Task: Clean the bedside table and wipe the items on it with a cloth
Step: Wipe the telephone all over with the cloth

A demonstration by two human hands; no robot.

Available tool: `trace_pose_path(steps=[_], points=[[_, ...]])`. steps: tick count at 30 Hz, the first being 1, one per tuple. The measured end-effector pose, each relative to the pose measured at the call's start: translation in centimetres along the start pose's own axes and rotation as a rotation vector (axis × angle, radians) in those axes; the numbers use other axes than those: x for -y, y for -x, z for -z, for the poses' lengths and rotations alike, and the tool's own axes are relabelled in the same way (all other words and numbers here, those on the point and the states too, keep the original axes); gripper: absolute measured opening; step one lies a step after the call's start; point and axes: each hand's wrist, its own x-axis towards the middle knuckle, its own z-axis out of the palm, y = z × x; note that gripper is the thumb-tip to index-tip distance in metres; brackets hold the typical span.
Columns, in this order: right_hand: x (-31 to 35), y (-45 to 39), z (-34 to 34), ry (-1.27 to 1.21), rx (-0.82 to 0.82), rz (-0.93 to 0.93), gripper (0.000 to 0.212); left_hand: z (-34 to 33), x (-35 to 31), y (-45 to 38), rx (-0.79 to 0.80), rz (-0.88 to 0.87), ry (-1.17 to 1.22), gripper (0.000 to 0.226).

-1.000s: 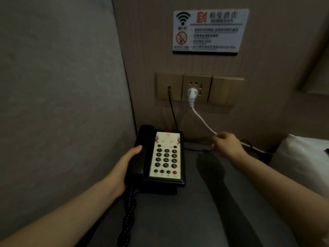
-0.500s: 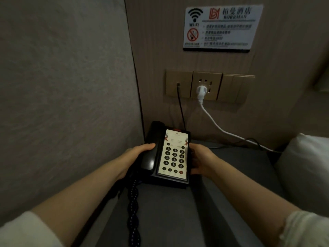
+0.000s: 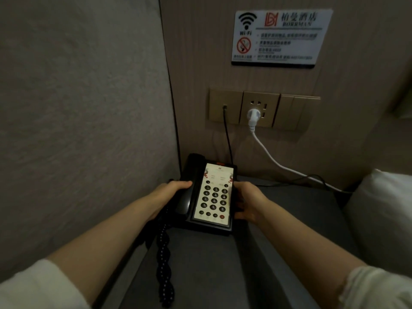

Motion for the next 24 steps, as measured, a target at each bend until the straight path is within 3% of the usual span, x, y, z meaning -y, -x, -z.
trace_pose_path(steps=[7,14,19,21,24], points=[[0.1,1.6,-0.5,-0.036,-0.001,-0.018,0.027,0.1,0.4,-0.6,-0.088,-0.006,-0.102,0.07],[0.1,1.7,-0.3,-0.052,0.031,-0.006,0.026,0.8,-0.2,-0.6,-0.094,-0.066,-0.437,0.064],[-0.6,1.9,-0.4,-0.086,0.007,0.004,0.026,0.0,-1.1,-0.2,-0.22,-0.062,-0.723,0.071],[-0.7,2.1,-0.1,-0.105,0.009,-0.001,0.028,-0.8,-1.6,0.7,-0.461,-0.203,-0.907,0.062],[-0.1,2.3,0.6,-0.122,-0.053,-0.021,0.029,-2.3,-3.0,2.4,-0.794,-0.717,-0.796,0.042]])
